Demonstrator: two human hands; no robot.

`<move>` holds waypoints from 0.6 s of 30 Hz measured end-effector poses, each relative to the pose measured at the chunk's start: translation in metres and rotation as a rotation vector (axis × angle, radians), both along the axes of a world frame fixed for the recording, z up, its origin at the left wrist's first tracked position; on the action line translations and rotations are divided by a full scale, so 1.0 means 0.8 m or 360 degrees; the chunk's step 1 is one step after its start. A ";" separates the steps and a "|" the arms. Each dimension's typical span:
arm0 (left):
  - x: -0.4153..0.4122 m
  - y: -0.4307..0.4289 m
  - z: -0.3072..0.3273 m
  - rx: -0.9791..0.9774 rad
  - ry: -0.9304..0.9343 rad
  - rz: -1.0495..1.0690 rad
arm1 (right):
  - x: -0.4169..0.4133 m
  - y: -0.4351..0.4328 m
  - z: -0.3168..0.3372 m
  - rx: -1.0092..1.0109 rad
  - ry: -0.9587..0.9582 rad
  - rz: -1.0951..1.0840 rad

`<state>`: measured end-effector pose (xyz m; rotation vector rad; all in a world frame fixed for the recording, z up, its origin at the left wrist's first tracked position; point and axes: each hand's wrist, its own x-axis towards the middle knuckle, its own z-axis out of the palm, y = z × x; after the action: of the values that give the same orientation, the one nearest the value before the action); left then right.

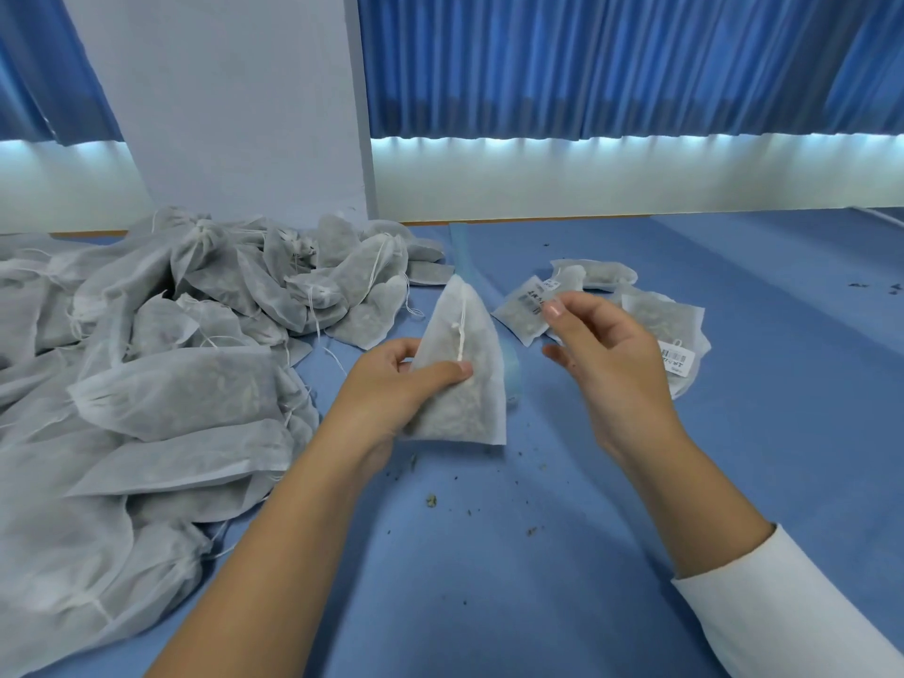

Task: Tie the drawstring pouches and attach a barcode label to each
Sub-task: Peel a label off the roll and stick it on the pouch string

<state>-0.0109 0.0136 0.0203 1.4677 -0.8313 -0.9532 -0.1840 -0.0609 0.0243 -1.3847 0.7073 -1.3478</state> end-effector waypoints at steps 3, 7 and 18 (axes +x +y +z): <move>-0.002 0.001 0.001 0.0012 -0.0006 -0.0010 | 0.006 0.009 0.000 -0.0122 0.0143 0.0221; -0.006 0.004 0.004 0.0020 -0.0081 -0.0068 | 0.007 0.014 -0.001 -0.0173 0.0320 0.0458; -0.006 0.008 0.007 0.0100 -0.0224 -0.0240 | 0.004 0.009 -0.004 -0.0033 0.0453 0.0339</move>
<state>-0.0157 0.0201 0.0256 1.5565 -1.0345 -1.0042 -0.1804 -0.0538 0.0208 -1.6390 0.7100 -1.0049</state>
